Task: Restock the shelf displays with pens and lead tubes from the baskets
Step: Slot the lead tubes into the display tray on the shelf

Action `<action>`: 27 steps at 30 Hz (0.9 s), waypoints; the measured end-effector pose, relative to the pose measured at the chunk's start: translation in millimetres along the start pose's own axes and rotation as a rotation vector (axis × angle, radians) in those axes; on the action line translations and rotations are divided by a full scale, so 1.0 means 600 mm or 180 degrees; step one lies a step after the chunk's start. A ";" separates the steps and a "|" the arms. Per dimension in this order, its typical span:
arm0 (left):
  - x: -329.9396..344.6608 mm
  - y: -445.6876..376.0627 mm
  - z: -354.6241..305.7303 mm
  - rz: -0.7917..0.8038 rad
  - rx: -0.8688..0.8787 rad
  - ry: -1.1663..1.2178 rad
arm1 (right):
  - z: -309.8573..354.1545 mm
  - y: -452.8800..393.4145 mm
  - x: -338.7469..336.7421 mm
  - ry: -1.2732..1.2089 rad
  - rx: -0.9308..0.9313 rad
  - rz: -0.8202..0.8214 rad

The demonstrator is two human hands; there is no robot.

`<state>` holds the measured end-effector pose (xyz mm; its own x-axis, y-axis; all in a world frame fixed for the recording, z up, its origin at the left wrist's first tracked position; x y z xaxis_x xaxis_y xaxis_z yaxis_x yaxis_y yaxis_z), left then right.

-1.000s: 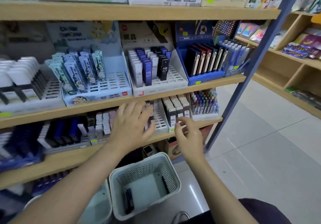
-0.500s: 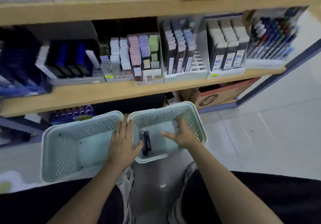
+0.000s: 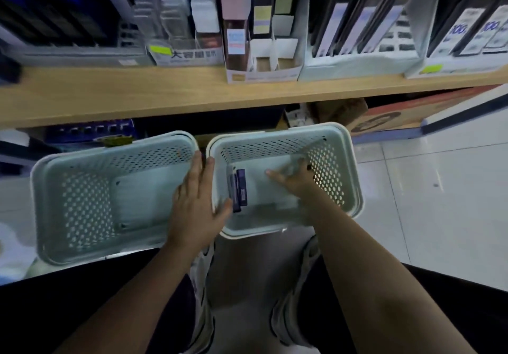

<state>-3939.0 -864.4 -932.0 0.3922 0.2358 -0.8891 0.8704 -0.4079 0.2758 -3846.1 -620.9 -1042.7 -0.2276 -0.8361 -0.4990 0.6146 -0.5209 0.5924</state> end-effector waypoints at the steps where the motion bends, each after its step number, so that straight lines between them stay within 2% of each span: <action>1: 0.000 -0.001 0.000 -0.0001 0.0000 -0.0005 | 0.016 0.011 -0.007 0.0101 0.0006 -0.0012; 6: 0.000 0.001 0.000 -0.0023 -0.0028 -0.0008 | 0.002 0.023 -0.029 0.0640 0.0336 -0.0351; 8: -0.002 0.000 -0.001 -0.0049 -0.0030 -0.0012 | -0.001 0.021 -0.021 0.0660 0.0507 -0.0314; 10: -0.002 0.001 -0.002 -0.0059 -0.0028 -0.0041 | -0.003 0.014 -0.014 0.0516 0.0508 -0.0316; 13: -0.001 0.000 -0.002 -0.0043 -0.0047 -0.0067 | -0.004 0.005 -0.021 0.0126 0.0208 -0.0531; 20: -0.001 0.000 -0.002 -0.0053 -0.0022 -0.0085 | -0.009 0.008 -0.005 0.0213 0.0371 -0.0095; 24: -0.001 0.000 -0.002 -0.0053 -0.0014 -0.0037 | 0.029 0.006 0.043 0.0191 -0.0065 0.0383; 27: -0.002 0.000 -0.002 -0.0010 -0.0036 -0.0010 | 0.056 0.005 0.071 0.0164 -0.0279 0.0393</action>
<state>-3939.1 -863.6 -930.4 0.3886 0.2343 -0.8911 0.8749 -0.3972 0.2771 -3879.2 -664.2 -1041.0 -0.1087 -0.8818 -0.4589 0.6995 -0.3958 0.5949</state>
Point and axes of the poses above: each hand's wrist, its own y-axis away from the middle knuckle, its own x-axis out of the palm, z = x × y, the point moved 6 cm from there along -y, towards the middle knuckle, and after that the axes turned 15 degrees about -x, right-handed, at the moved point
